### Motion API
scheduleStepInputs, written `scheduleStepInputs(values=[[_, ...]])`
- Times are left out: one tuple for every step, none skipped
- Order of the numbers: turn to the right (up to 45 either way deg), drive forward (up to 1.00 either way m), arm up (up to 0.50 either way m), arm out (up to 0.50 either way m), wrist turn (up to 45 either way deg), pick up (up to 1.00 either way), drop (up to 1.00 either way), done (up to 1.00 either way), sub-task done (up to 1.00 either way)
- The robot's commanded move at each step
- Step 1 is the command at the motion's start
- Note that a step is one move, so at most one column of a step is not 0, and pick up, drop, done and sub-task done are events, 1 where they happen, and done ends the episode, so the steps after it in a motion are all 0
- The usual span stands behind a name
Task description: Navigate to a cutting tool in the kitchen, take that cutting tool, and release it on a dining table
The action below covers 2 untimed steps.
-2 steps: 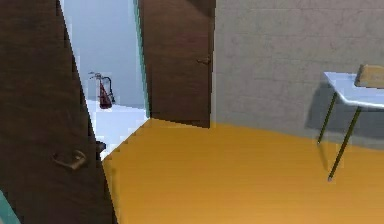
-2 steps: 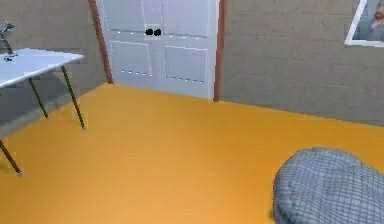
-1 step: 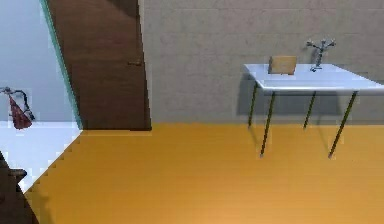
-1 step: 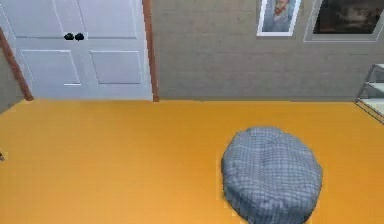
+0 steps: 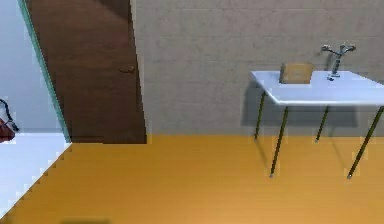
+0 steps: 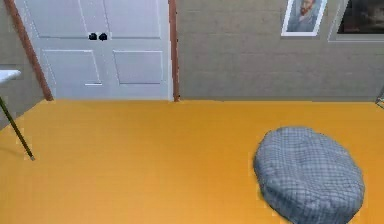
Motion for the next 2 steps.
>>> scheduleStepInputs(values=[[-24.0, 0.00, 0.00, 0.00, 0.0, 0.00, 0.00, 0.00, 0.00], [0.0, 0.50, 0.00, 0.00, 0.0, 0.00, 0.00, 0.00, 0.00]])
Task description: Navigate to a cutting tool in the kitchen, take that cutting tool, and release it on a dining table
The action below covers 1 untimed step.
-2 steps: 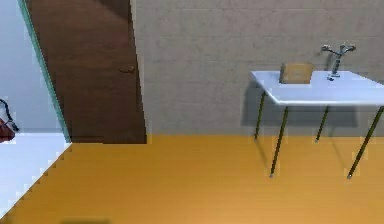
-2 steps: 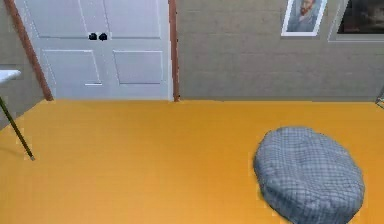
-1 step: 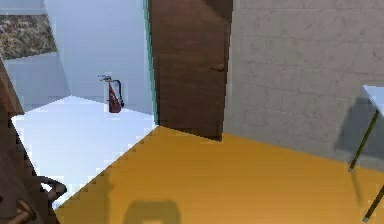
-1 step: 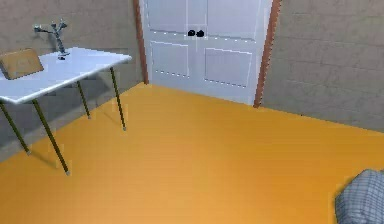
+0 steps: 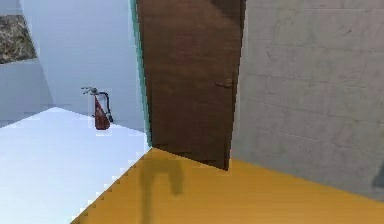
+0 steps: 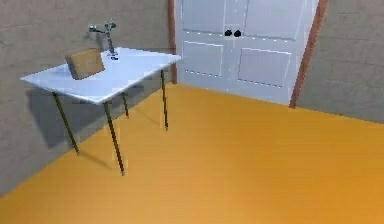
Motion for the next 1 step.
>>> scheduleStepInputs(values=[[-18.0, 0.00, 0.00, 0.00, 0.0, 0.00, 0.00, 0.00, 0.00]])
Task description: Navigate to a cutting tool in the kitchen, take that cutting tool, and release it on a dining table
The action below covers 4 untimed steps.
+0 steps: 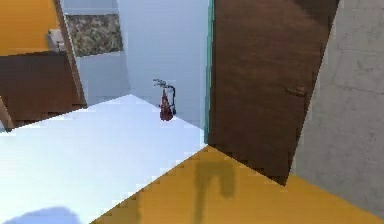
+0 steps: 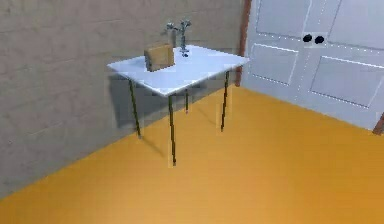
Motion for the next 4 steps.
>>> scheduleStepInputs(values=[[0.0, 0.30, 0.00, 0.00, 0.0, 0.00, 0.00, 0.00, 0.00], [-42.0, 0.00, 0.00, 0.00, 0.0, 0.00, 0.00, 0.00, 0.00], [0.0, 1.00, 0.00, 0.00, 0.0, 0.00, 0.00, 0.00, 0.00], [0.0, 1.00, 0.00, 0.00, 0.0, 0.00, 0.00, 0.00, 0.00]])
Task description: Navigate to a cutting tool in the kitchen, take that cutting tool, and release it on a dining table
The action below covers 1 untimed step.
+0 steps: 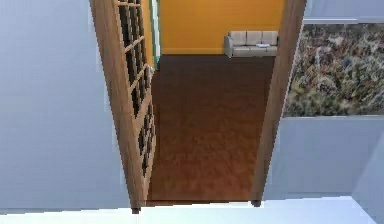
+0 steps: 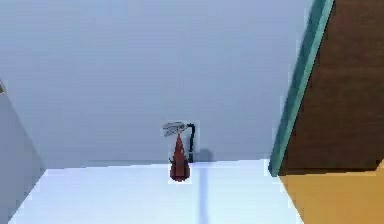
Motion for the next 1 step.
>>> scheduleStepInputs(values=[[0.0, 1.00, 0.00, 0.00, 0.0, 0.00, 0.00, 0.00, 0.00]])
